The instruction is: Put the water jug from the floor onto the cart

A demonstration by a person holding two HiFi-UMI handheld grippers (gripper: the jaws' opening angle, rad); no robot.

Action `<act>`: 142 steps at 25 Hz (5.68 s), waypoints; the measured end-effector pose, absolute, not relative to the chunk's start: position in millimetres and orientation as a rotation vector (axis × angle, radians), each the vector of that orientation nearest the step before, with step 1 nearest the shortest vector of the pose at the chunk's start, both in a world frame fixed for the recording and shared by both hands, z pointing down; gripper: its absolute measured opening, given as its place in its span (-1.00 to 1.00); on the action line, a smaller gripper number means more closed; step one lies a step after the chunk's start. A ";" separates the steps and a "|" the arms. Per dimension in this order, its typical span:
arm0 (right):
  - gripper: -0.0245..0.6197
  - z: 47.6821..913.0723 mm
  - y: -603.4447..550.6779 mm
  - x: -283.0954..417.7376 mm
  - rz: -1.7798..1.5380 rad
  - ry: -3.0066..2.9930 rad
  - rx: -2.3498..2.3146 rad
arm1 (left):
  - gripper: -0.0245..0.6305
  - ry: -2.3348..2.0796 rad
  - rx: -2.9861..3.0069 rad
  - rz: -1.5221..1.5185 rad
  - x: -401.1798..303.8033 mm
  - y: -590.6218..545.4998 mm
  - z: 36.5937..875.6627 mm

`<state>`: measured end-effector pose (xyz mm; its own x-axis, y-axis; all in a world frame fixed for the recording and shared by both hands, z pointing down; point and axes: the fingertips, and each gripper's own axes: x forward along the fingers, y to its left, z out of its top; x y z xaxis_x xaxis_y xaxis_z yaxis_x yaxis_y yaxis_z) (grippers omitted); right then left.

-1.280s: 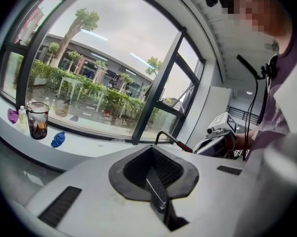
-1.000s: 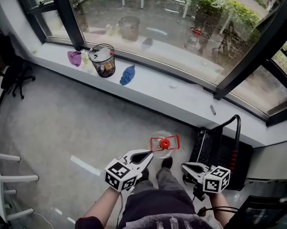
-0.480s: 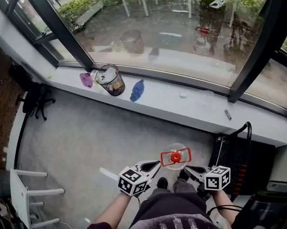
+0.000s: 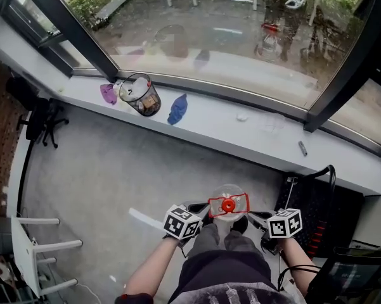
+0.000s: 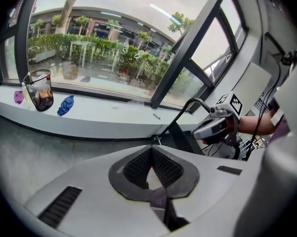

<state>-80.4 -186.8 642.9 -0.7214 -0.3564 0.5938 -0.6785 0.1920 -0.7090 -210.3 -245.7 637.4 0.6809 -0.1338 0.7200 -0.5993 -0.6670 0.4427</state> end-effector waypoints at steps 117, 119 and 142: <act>-0.78 650.1 -47.1 -132.6 1.693 -1.852 1.690 | -0.78 -0.097 2.157 0.844 -245.3 -148.0 652.7; -0.78 639.7 -37.3 -126.5 1.704 -1.856 1.726 | -0.78 -0.057 2.174 0.827 -235.1 -142.6 639.2; -0.78 607.4 99.4 -82.9 1.812 -2.129 1.624 | -0.78 -0.295 2.249 0.782 -183.5 -7.1 574.3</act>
<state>-82.9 99.4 607.4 -0.4922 -0.7113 0.5018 -0.6091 -0.1305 -0.7823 -183.5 -7.1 574.3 0.7891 0.0201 0.6139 -0.4209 -0.7103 0.5642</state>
